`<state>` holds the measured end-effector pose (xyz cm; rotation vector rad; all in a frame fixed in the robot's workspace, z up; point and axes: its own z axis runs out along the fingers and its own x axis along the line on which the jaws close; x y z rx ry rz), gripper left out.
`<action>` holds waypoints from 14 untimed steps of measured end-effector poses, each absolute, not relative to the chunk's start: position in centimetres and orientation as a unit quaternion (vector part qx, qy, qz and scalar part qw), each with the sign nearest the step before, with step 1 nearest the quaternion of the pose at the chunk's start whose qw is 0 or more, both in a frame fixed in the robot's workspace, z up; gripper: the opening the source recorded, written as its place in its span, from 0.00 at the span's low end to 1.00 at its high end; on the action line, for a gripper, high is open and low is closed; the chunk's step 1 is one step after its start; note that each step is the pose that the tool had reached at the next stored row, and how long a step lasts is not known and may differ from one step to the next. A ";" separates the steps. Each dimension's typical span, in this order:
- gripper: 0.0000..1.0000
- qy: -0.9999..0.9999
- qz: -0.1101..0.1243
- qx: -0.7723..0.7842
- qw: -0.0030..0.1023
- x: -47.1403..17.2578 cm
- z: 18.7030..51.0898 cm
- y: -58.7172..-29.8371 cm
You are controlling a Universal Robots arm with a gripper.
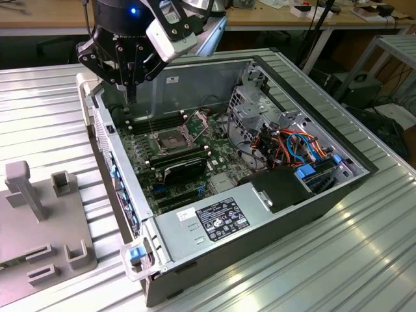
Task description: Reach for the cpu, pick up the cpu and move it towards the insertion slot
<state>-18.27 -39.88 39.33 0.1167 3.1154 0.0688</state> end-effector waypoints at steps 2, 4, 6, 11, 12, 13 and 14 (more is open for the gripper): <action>0.11 0.999 0.022 0.037 0.012 -18.4 39.3 -39.9; 0.11 0.999 0.022 0.037 0.012 -18.5 39.3 -39.9; 0.11 0.999 0.022 0.037 0.012 -18.6 39.3 -39.9; 0.11 0.999 0.022 0.037 0.012 -19.0 39.3 -39.9; 0.11 0.999 0.022 0.037 0.012 -19.1 39.3 -39.9; 0.11 0.999 0.022 0.037 0.012 -19.2 39.3 -39.9; 0.11 0.999 0.022 0.037 0.012 -19.2 39.3 -39.9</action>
